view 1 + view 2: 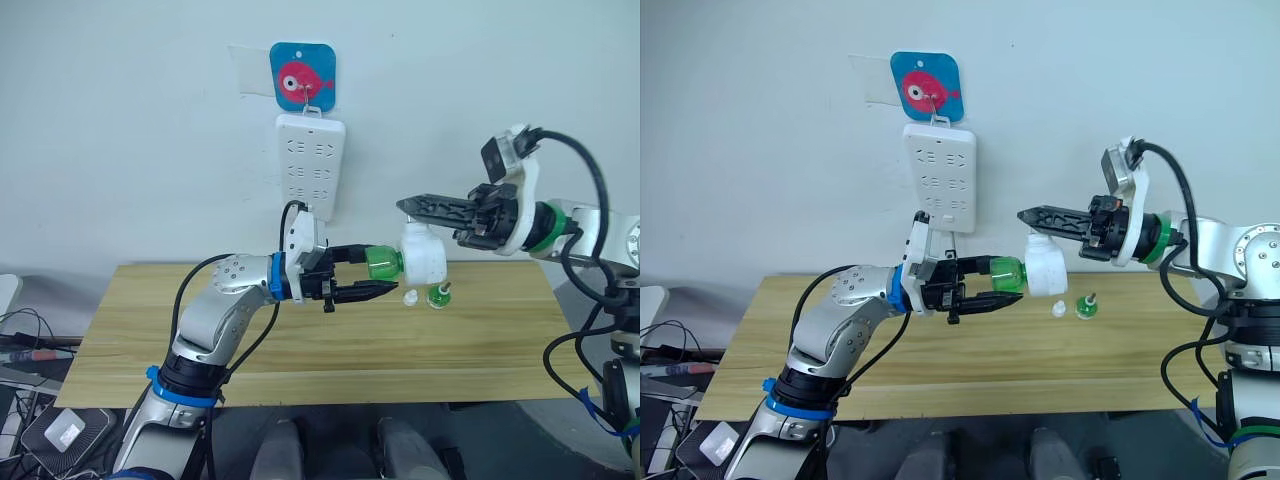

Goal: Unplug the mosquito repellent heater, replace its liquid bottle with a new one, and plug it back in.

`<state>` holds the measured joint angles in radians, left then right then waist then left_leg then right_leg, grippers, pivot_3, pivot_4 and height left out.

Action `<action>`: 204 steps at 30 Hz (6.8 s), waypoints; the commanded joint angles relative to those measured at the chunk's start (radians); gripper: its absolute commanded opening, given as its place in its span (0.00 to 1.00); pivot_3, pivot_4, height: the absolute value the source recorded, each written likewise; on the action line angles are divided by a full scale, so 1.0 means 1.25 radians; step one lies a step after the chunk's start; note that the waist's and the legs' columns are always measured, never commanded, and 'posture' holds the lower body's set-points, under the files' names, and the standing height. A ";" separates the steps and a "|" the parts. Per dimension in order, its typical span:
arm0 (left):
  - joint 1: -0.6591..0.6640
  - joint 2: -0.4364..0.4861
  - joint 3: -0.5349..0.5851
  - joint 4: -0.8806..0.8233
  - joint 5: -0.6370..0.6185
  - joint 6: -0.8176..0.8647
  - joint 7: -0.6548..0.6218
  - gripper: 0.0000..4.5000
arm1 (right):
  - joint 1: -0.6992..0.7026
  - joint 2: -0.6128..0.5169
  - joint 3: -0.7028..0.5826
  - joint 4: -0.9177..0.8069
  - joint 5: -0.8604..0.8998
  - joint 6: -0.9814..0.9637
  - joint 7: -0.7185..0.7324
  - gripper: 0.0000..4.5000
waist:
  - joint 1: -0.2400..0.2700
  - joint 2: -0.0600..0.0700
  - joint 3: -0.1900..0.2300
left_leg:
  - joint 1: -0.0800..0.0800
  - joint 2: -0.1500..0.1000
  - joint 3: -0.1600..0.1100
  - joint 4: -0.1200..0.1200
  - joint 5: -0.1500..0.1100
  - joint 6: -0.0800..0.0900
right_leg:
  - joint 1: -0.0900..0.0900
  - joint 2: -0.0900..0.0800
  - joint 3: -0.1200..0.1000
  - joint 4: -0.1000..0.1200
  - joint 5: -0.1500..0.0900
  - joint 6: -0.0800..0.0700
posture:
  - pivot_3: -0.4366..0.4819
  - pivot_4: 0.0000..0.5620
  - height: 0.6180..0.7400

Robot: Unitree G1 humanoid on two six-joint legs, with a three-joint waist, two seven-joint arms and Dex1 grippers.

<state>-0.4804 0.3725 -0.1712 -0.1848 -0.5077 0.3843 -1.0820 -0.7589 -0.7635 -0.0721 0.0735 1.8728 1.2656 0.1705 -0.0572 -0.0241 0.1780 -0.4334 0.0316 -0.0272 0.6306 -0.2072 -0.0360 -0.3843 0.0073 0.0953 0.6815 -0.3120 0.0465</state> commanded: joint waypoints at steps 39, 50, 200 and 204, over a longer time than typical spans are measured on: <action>-0.019 -0.004 0.006 -0.004 0.007 -0.032 0.043 0.49 | 0.176 -0.075 -0.004 -0.175 -0.013 0.119 0.200 0.00 | 0.001 0.000 0.000 | 0.000 0.000 0.000 0.000 0.000 0.000 | 0.000 0.000 0.000 0.000 0.000 0.000 | 0.43 0.29 1.00; -0.020 -0.002 -0.001 0.004 0.009 -0.040 0.041 0.49 | 0.192 -0.137 0.048 -0.195 0.080 0.045 0.180 0.00 | 0.000 0.000 0.000 | 0.000 0.000 0.000 0.001 0.000 0.000 | 0.000 0.000 0.000 0.000 0.000 0.000 | 0.42 0.29 1.00; 0.038 -0.030 -0.101 0.097 0.543 -0.344 0.305 0.50 | 0.298 0.082 -0.040 -0.447 -0.405 -0.111 -0.027 0.98 | -0.007 0.002 0.005 | 0.000 -0.001 -0.001 0.010 0.000 0.000 | 0.000 -0.001 0.000 0.012 -0.001 0.001 | 0.37 0.25 1.00; 0.063 -0.111 -0.042 0.088 0.431 -0.271 0.332 0.50 | 0.352 0.100 -0.050 -0.519 -0.483 -0.199 0.026 0.98 | -0.013 0.002 0.004 | 0.000 -0.001 -0.001 0.011 0.000 0.000 | 0.000 -0.001 0.000 0.012 -0.001 0.001 | 0.34 0.25 1.00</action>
<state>-0.4061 0.2569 -0.2642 -0.0399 0.0990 0.0137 -0.6928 -0.3288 -0.6459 -0.1057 -0.5177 1.2972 1.0730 0.1732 -0.0734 -0.0210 0.1834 -0.4333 0.0301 -0.0286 0.6438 -0.2071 -0.0362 -0.3847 0.0062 0.0954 0.6969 -0.3128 0.0478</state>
